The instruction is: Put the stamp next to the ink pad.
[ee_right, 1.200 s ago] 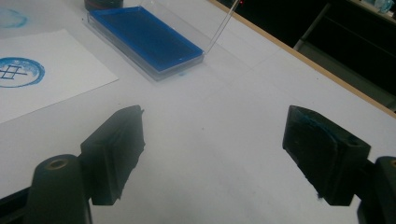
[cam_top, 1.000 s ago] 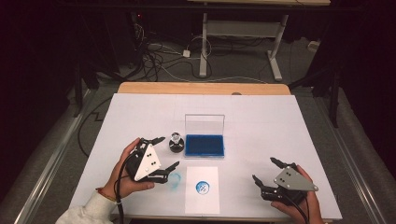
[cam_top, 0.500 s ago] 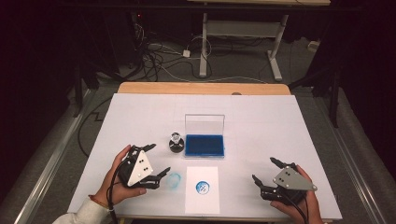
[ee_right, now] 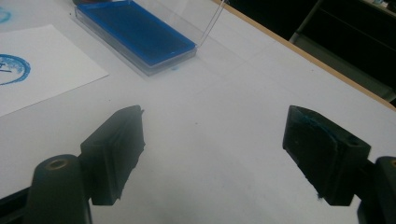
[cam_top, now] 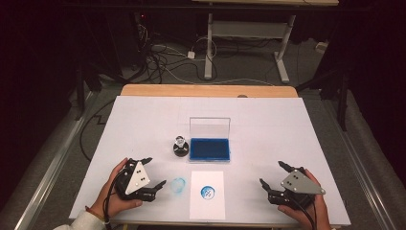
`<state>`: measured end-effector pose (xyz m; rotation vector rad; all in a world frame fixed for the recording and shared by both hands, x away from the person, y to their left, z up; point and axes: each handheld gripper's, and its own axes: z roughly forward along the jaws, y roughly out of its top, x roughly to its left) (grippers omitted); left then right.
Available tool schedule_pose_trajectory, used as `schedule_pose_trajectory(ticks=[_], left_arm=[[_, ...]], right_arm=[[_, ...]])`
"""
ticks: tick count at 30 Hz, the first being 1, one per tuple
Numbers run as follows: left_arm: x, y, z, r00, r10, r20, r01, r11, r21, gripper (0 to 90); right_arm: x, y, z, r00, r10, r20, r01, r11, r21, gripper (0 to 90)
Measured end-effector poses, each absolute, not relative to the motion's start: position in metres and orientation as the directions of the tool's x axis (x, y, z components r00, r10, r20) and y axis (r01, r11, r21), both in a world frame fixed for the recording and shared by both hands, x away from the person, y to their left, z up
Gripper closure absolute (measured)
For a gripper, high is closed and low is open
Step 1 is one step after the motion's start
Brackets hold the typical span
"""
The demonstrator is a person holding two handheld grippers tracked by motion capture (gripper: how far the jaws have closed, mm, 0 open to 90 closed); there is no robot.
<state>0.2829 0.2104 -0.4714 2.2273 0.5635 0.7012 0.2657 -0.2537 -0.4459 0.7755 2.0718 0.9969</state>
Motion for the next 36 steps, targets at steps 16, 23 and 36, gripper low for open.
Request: schedule_pose_trajectory(ticks=[16, 23, 36], left_arm=[[0.274, 0.217, -0.477, 0.747, 0.587, 0.311, 0.187, -0.635, 0.749, 15.8], [0.274, 0.218, -0.477, 0.746, 0.584, 0.318, 0.181, -0.638, 0.748, 15.8], [0.272, 0.217, -0.475, 0.737, 0.589, 0.330, 0.174, -0.638, 0.750, 15.7]], right_arm=[[0.266, -0.252, -0.445, -0.587, 0.733, -0.344, 0.196, 0.541, 0.818, 20.7], [0.264, -0.250, -0.444, -0.582, 0.735, -0.349, 0.195, 0.543, 0.817, 20.7], [0.265, -0.249, -0.446, -0.593, 0.728, -0.344, 0.197, 0.546, 0.814, 20.7]])
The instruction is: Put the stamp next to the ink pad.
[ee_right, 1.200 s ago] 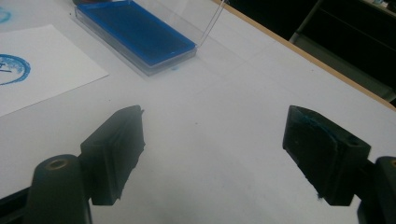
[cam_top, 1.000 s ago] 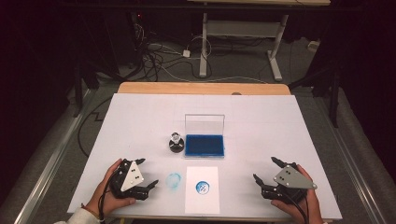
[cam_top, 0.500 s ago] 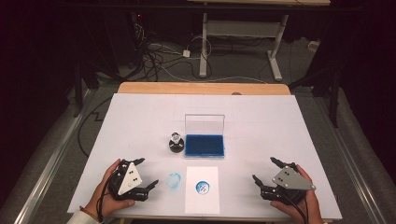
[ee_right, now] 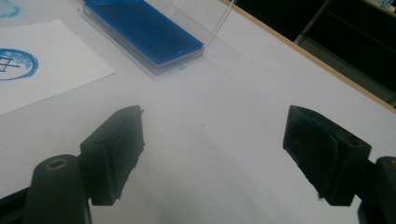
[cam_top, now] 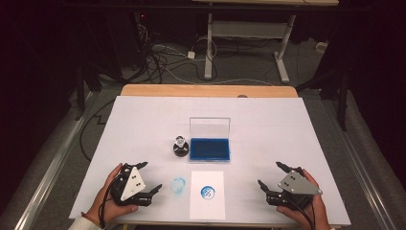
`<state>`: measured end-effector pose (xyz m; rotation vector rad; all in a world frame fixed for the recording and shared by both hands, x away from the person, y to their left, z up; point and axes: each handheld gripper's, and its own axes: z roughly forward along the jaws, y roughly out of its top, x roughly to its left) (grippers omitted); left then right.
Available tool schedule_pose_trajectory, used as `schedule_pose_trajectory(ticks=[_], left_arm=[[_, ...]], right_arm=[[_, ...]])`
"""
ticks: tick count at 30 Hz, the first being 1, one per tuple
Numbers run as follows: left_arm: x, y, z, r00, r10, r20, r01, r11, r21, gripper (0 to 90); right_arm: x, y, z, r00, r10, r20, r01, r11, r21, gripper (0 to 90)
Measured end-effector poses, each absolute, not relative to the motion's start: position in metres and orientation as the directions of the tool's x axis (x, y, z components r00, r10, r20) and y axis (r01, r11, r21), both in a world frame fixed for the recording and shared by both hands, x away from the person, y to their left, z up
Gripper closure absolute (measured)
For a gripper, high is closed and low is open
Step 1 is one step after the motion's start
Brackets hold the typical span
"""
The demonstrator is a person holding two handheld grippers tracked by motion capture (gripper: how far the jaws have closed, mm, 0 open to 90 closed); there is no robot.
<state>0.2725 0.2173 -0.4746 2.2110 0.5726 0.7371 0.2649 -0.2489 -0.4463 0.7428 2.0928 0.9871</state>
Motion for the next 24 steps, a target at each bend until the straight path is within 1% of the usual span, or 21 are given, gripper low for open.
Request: schedule_pose_trajectory(ticks=[24], left_arm=[[0.2757, 0.2158, -0.4756, 0.739, 0.590, 0.325, 0.183, -0.640, 0.746, 15.8]], right_arm=[[0.2660, -0.2496, -0.4475, -0.597, 0.731, -0.331, 0.207, 0.539, 0.817, 20.6]])
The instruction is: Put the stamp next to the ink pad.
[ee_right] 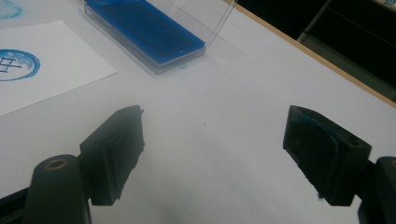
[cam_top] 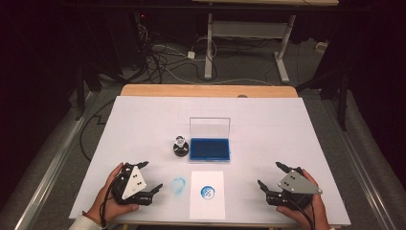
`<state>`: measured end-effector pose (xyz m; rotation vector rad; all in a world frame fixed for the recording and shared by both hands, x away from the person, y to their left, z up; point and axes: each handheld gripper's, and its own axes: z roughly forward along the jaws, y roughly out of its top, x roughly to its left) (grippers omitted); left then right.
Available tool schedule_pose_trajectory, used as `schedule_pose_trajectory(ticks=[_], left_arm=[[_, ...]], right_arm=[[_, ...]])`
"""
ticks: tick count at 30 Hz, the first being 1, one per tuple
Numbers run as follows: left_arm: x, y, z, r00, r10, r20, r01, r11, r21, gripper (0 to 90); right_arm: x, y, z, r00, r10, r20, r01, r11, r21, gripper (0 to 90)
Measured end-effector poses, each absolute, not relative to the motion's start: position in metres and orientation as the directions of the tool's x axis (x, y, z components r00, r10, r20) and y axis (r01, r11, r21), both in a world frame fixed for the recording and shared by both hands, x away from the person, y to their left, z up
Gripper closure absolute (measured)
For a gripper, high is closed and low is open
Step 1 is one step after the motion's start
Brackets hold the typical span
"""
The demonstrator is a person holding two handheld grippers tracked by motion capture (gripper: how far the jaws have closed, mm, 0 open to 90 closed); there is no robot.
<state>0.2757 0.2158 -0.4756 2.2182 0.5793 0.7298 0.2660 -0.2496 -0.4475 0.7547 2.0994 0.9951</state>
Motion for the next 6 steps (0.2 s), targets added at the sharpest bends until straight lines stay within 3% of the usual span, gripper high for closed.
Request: schedule_pose_trajectory(ticks=[6], left_arm=[[0.2778, 0.2155, -0.4754, 0.736, 0.595, 0.322, 0.189, -0.637, 0.748, 15.7]], right_arm=[[0.2665, -0.2501, -0.4475, -0.596, 0.731, -0.331, 0.206, 0.538, 0.818, 20.6]])
